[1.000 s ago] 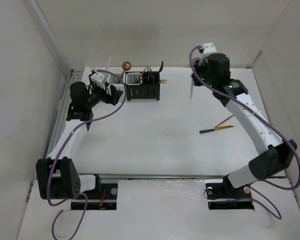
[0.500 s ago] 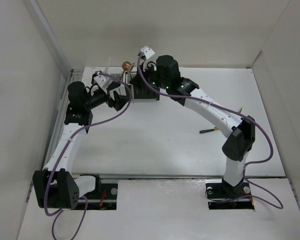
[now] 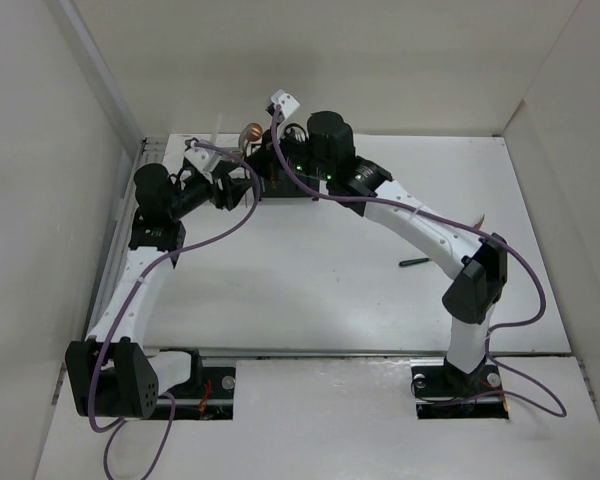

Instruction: Sort the eating utensils into containers

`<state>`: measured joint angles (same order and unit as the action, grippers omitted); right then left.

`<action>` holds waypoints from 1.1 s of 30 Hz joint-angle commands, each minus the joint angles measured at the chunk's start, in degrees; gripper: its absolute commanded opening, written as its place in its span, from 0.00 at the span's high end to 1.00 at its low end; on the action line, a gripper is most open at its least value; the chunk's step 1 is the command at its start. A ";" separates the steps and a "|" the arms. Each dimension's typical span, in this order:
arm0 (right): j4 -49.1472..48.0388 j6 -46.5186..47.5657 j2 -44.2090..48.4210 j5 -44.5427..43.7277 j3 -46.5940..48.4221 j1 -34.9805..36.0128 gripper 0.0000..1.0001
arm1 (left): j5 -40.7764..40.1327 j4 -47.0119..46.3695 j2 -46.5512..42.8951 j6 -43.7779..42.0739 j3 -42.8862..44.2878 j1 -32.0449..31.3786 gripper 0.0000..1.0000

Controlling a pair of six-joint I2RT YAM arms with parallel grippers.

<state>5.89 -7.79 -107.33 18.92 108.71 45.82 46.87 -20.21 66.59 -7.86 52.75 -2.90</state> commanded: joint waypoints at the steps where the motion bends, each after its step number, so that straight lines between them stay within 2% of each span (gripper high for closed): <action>1: -4.57 -0.56 -0.51 0.95 1.60 0.23 1.00 | -0.91 -5.89 -2.16 1.79 -0.98 -0.09 0.48; 6: -4.57 -0.56 -1.82 2.88 1.60 0.23 1.00 | -0.38 -7.13 -1.64 2.32 -0.98 -0.09 0.51; 10: -4.57 -1.08 -3.67 2.88 3.61 0.23 1.00 | 1.38 -7.65 -0.59 2.94 -0.98 -0.09 0.46; 12: -4.57 -1.08 -4.29 3.66 4.40 0.23 1.00 | 1.91 -7.65 -0.58 3.46 -0.98 -0.09 0.57; 13: -4.57 -1.08 -4.29 4.37 4.93 0.23 1.00 | 1.91 -7.65 -0.58 3.46 -0.98 -0.09 0.72; 14: -4.57 -1.08 -4.81 4.37 4.94 0.23 1.00 | 1.30 -7.65 -0.06 3.46 -0.98 -0.09 0.72; 15: -4.57 -1.08 -4.82 4.37 4.94 0.23 1.00 | 0.77 -8.26 -0.05 3.46 -0.98 -0.09 0.82; 19: -5.19 -1.61 -4.82 4.90 4.94 0.23 1.00 | -0.64 -8.27 -0.05 2.94 -0.98 -0.09 0.98; 29: -5.71 -1.61 -5.87 5.96 5.46 0.23 0.99 | -0.64 -10.11 1.00 2.94 -1.51 -0.09 1.00; 30: -5.71 -1.61 -5.87 6.48 5.46 -0.29 0.74 | -0.64 -10.12 1.00 2.94 -1.51 -0.09 1.00; 31: -5.71 -1.61 -5.87 6.48 5.46 -0.30 0.56 | -1.86 -10.81 1.00 2.94 -1.51 -0.09 1.00; 33: -5.71 -1.61 -5.26 7.01 4.94 -1.09 0.28 | -5.54 -12.66 1.61 2.94 -1.51 -0.09 1.00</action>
<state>2.44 -8.62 -113.12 21.12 111.39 44.53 44.97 -25.04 68.01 -4.71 50.98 -2.90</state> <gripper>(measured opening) 0.662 0.069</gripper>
